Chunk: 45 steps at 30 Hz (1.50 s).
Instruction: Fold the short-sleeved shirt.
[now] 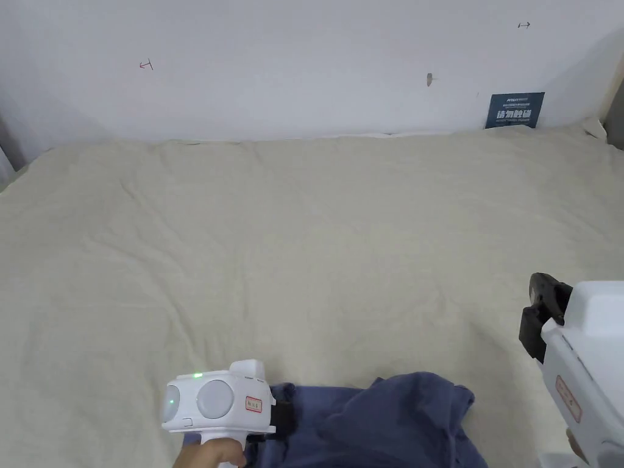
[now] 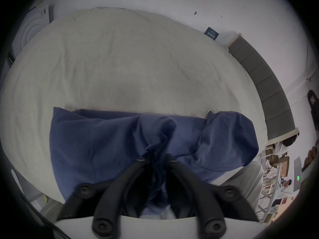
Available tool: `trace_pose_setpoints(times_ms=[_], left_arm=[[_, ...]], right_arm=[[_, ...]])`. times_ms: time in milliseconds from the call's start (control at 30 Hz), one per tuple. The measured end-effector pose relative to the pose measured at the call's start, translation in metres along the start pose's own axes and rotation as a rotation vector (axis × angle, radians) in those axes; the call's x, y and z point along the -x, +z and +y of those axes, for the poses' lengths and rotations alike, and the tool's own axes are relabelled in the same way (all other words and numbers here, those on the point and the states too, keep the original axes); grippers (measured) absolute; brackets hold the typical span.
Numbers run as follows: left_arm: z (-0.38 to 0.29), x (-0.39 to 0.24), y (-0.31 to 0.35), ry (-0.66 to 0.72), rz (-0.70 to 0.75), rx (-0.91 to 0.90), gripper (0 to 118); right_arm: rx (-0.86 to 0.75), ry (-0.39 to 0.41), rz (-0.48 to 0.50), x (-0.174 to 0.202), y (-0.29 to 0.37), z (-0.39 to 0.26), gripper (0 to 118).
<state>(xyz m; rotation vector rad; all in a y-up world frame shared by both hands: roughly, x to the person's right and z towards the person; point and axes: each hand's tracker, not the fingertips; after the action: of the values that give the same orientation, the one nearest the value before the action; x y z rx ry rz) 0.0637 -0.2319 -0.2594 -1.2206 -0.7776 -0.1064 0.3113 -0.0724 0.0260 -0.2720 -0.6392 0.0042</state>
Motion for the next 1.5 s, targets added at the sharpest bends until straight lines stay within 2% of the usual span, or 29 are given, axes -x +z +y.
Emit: trace_pose_setpoints(times_ms=[33, 67, 167, 200, 267, 367, 467, 500, 533, 567, 600, 633, 667, 833, 933, 1300, 1500], left_arm=[[0.0, 0.0, -0.002, 0.008, -0.002, 0.0, 98], [-0.001, -0.002, 0.003, 0.021, -0.011, -0.004, 116], [-0.001, -0.004, 0.021, 0.003, -0.047, -0.094, 118], [-0.001, -0.007, 0.03, -0.002, -0.049, -0.115, 115], [0.001, -0.005, 0.045, -0.002, -0.033, -0.143, 113], [-0.003, 0.001, 0.074, -0.023, 0.022, -0.28, 113], [-0.012, 0.009, 0.094, -0.044, 0.118, -0.4, 102], [-0.014, 0.012, 0.098, -0.057, 0.151, -0.429, 89], [-0.017, 0.015, 0.101, -0.066, 0.174, -0.451, 76], [-0.02, 0.019, 0.101, -0.068, 0.199, -0.47, 59], [-0.022, 0.023, 0.1, -0.074, 0.221, -0.479, 31], [-0.024, 0.026, 0.097, -0.071, 0.219, -0.473, 13], [-0.026, 0.03, 0.093, -0.079, 0.217, -0.469, 1], [-0.04, 0.036, 0.061, -0.071, 0.219, -0.435, 0], [-0.048, 0.028, 0.037, -0.114, 0.221, -0.381, 0], [-0.061, -0.025, -0.025, -0.15, 0.104, -0.247, 0], [-0.07, -0.038, -0.036, -0.166, 0.141, -0.265, 0]], right_arm=[[-0.001, -0.001, -0.003, -0.001, 0.0, 0.0, 2], [0.0, -0.003, -0.004, -0.002, 0.0, 0.0, 2], [0.002, -0.011, -0.007, -0.004, 0.0, -0.001, 2], [0.003, -0.013, -0.007, -0.004, 0.0, -0.001, 2], [0.002, -0.012, -0.006, -0.004, 0.0, 0.0, 2], [-0.004, -0.011, 0.0, -0.002, 0.001, 0.002, 2], [-0.01, -0.012, 0.006, -0.001, 0.002, 0.004, 2], [-0.011, -0.01, 0.007, -0.001, 0.002, 0.005, 2], [-0.012, -0.008, 0.007, -0.001, 0.002, 0.006, 2], [-0.013, -0.009, 0.008, -0.001, 0.002, 0.006, 2], [-0.013, -0.01, 0.01, -0.001, 0.002, 0.006, 2], [-0.013, -0.01, 0.01, -0.001, 0.001, 0.006, 2], [-0.014, -0.01, 0.01, -0.001, 0.001, 0.006, 2], [-0.009, -0.014, 0.007, -0.002, 0.002, 0.004, 2], [-0.001, -0.014, 0.006, -0.003, 0.002, 0.003, 2], [0.011, -0.011, -0.026, -0.017, 0.004, -0.001, 2], [0.021, -0.014, -0.038, -0.021, 0.004, -0.003, 2]])
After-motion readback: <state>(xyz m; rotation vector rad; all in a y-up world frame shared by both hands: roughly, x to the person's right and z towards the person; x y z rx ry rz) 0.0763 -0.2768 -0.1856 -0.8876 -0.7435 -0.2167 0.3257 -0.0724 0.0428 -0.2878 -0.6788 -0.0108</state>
